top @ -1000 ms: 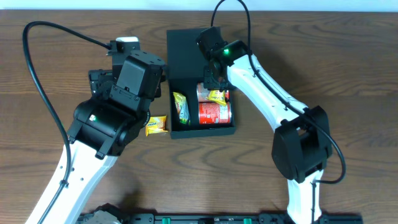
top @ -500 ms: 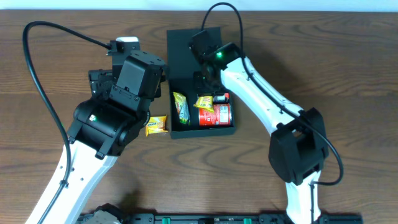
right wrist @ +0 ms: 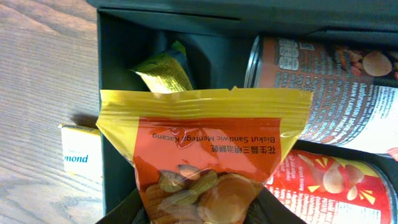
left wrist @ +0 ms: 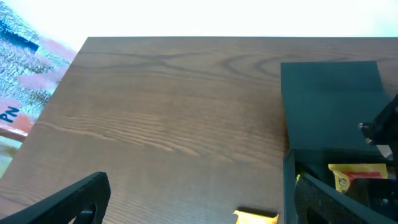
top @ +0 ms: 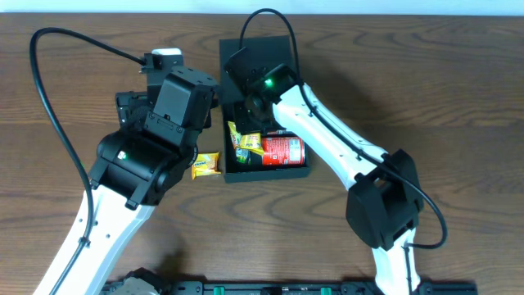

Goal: Pack container

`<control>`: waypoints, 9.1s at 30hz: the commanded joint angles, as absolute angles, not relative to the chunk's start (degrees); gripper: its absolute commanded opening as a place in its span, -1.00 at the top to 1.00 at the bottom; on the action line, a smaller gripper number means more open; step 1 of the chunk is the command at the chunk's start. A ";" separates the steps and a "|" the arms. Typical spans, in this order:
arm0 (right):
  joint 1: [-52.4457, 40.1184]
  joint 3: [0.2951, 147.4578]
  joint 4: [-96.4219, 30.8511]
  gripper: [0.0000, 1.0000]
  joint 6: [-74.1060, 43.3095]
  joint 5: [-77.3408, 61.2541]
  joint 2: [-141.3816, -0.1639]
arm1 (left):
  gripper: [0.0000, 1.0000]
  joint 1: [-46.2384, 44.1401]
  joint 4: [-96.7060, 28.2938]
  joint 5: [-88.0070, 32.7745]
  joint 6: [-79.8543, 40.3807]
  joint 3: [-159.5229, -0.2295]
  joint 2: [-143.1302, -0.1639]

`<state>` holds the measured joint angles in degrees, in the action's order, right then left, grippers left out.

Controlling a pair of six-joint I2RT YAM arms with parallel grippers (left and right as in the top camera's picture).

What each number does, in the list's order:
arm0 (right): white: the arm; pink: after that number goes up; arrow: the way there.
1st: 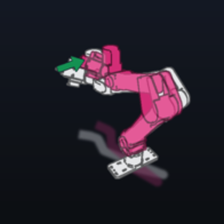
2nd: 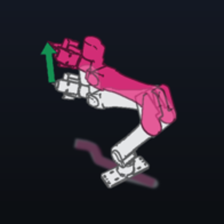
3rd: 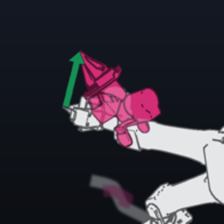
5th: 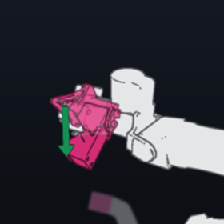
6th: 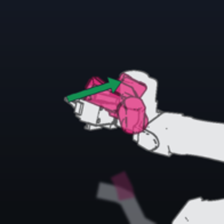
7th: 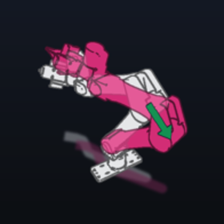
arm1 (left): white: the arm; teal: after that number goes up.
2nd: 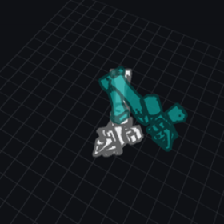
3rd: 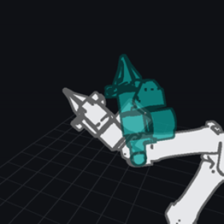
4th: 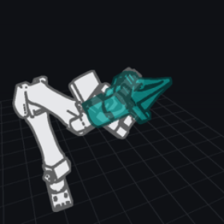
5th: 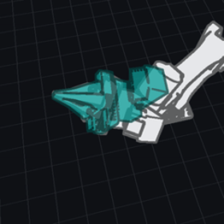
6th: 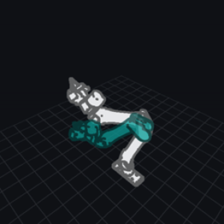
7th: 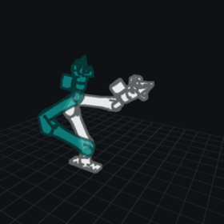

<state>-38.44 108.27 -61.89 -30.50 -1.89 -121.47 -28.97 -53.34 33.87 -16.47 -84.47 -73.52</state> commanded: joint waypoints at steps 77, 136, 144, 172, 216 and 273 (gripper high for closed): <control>-41.69 97.71 -56.86 0.97 -29.50 3.22 -121.97 | -0.91 -28.84 -54.19 35.35 -16.27 -85.45 -73.78; -25.89 124.90 -84.20 -0.98 -26.09 27.14 -120.16 | -0.91 -8.91 -63.22 14.98 -14.09 -85.23 -76.27; -13.91 131.48 -93.17 -0.99 -26.09 24.88 -120.16 | -0.91 -9.04 -75.77 -1.08 13.15 -85.23 -90.04; -6.57 131.46 -91.85 -0.99 -21.56 25.28 -120.16 | -0.91 -8.10 -49.15 -15.11 73.10 -85.23 -108.12; -6.83 131.46 -89.49 -0.98 -22.68 25.04 -120.18 | -0.91 -13.47 -49.47 -11.49 76.62 -68.73 -111.77; -6.83 131.46 -88.40 -0.99 -22.68 24.38 -120.18 | 0.01 -14.28 -46.26 -8.14 75.70 -68.47 -111.72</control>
<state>-6.94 130.50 -88.62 -22.13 24.01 -121.19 -14.44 -46.19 -11.49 77.54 -68.18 -110.37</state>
